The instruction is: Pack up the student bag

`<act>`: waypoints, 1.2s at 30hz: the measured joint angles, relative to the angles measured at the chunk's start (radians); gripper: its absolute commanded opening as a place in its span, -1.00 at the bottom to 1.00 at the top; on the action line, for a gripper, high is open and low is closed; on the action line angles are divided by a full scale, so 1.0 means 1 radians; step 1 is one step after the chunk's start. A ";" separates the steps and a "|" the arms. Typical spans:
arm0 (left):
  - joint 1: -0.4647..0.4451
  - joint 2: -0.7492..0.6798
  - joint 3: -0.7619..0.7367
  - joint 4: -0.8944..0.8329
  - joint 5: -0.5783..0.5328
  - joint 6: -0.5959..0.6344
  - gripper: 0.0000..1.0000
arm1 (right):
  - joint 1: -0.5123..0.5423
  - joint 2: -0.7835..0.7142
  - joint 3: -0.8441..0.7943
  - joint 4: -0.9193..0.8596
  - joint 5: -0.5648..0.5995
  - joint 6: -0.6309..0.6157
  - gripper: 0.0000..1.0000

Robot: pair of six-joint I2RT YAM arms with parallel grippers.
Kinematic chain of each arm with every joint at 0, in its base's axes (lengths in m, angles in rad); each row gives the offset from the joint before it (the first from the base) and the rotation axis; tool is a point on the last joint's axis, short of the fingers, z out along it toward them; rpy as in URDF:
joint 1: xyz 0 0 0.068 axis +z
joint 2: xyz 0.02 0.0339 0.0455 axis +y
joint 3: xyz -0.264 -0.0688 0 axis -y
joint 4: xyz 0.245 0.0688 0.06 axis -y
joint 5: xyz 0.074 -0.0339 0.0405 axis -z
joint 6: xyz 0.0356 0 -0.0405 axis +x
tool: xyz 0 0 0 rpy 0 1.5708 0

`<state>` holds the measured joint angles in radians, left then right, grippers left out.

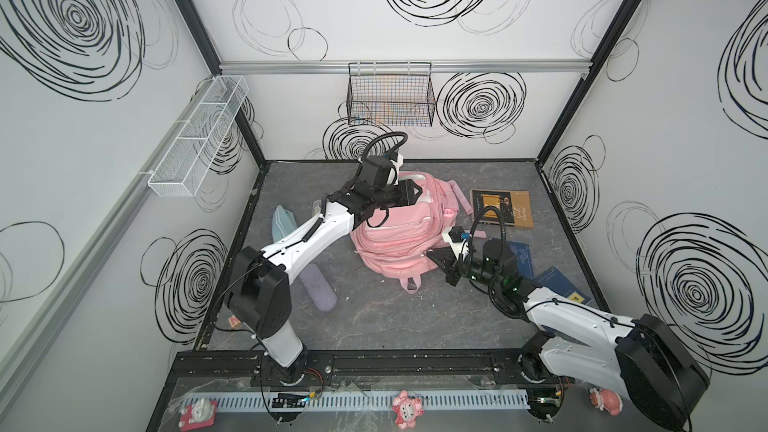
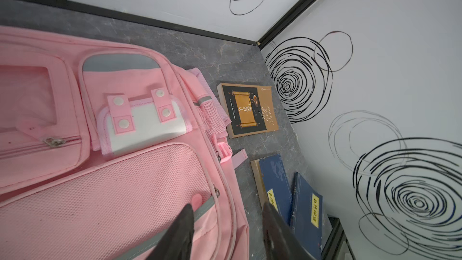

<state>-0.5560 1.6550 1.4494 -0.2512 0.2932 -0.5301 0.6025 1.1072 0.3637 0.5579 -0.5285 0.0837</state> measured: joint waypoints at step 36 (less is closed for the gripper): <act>-0.153 0.325 0.208 -0.381 0.208 0.298 -1.00 | -0.001 -0.201 -0.122 -0.009 0.063 -0.045 -1.00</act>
<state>-0.7094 1.9800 1.6573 -0.6319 0.5011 -0.2325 0.6018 0.9058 0.2420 0.5491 -0.4652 0.0387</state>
